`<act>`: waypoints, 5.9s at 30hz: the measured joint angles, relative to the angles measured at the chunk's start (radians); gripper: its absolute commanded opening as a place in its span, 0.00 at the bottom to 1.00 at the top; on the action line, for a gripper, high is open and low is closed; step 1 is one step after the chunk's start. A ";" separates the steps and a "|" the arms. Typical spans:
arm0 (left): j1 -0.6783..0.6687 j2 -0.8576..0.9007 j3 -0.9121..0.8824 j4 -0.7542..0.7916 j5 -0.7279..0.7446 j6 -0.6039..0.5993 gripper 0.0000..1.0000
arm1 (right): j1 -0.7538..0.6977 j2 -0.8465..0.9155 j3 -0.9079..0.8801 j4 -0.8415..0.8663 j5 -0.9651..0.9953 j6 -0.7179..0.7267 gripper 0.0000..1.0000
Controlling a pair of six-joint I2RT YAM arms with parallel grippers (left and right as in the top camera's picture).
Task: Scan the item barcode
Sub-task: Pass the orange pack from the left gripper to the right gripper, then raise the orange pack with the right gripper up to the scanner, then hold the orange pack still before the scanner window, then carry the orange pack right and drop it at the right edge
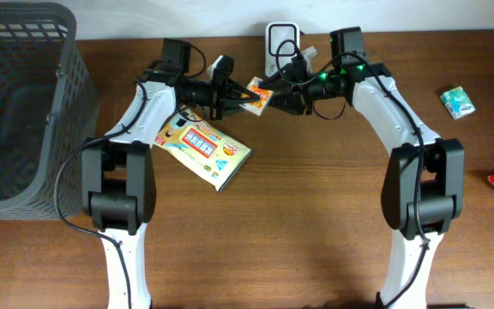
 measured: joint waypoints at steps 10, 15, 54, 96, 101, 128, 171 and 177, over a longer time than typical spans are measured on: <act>0.001 0.000 0.000 0.000 -0.010 0.000 0.10 | 0.000 0.000 0.000 0.000 0.001 0.006 0.32; 0.002 0.000 0.000 0.001 -0.010 0.000 0.13 | 0.000 0.000 0.000 0.000 0.004 0.010 0.11; -0.138 0.000 0.006 -0.306 -1.143 0.246 0.99 | 0.061 0.002 0.403 -0.274 1.409 -0.676 0.04; -0.167 0.000 0.006 -0.362 -1.310 0.249 0.98 | 0.228 0.172 0.405 0.105 1.536 -1.599 0.04; -0.167 0.000 0.005 -0.362 -1.309 0.249 1.00 | 0.222 0.220 0.405 0.108 1.525 -1.614 0.04; -0.167 0.000 0.004 -0.361 -1.310 0.249 1.00 | 0.203 0.261 0.405 0.273 1.563 -1.986 0.04; -0.168 0.000 0.004 -0.361 -1.313 0.249 1.00 | -0.174 0.245 0.405 -0.290 1.805 -1.112 0.04; -0.168 0.000 0.004 -0.360 -1.313 0.249 0.99 | -0.361 0.163 0.406 -0.511 1.680 -0.886 0.91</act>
